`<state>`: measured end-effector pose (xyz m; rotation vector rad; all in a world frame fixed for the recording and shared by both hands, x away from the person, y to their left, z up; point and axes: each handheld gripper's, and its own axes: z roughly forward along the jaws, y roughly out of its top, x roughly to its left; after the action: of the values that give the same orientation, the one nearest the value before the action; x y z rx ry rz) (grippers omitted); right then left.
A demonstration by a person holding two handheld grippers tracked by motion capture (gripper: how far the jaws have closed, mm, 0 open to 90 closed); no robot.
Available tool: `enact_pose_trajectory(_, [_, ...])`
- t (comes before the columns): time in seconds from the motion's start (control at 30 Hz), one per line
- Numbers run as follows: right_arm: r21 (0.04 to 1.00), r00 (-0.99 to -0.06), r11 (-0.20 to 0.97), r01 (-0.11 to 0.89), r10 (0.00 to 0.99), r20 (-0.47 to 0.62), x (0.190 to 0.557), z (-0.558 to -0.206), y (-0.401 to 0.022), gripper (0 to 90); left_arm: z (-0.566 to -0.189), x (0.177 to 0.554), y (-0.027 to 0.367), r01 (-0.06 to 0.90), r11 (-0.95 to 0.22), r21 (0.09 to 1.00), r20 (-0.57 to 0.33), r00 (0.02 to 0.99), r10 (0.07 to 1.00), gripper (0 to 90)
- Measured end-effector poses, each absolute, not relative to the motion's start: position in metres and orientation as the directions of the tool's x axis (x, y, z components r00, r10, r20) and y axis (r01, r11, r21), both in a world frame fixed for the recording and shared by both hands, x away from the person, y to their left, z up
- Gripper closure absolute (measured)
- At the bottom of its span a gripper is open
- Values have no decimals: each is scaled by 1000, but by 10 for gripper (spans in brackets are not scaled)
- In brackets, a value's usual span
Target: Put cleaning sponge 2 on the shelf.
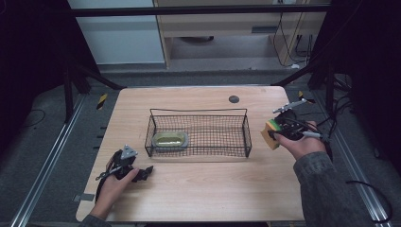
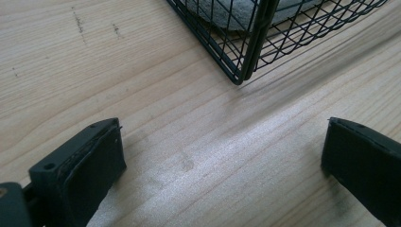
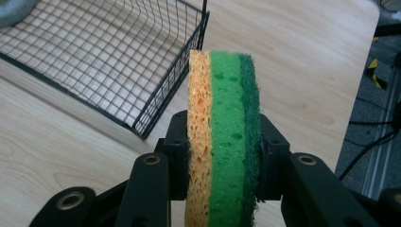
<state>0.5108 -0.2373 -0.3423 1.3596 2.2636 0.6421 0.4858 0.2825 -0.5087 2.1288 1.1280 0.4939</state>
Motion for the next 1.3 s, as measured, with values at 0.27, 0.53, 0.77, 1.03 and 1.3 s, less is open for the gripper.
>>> enact_pose_trajectory(0.27, [597, -453, 446, 667, 879, -150, 522, -328, -229, 646, -509, 487, 282, 580, -399, 710, 19, 552, 834, 0])
enact_pose_trajectory(0.53, [618, -475, 467, 632, 864, -166, 533, -316, -215, 646, -509, 487, 282, 580, -395, 713, 17, 550, 835, 0])
enact_pose_trajectory(0.77, [628, -497, 479, 614, 852, -164, 542, -311, -203, 649, -509, 487, 282, 578, -398, 713, 19, 551, 834, 0])
enact_pose_trajectory(1.03, [637, -532, 507, 580, 828, -175, 545, -312, -188, 649, -509, 487, 282, 578, -398, 713, 19, 551, 834, 0])
enact_pose_trajectory(1.3, [635, -566, 516, 575, 811, -148, 552, -322, -180, 648, -509, 487, 282, 577, -399, 712, 20, 552, 834, 0])
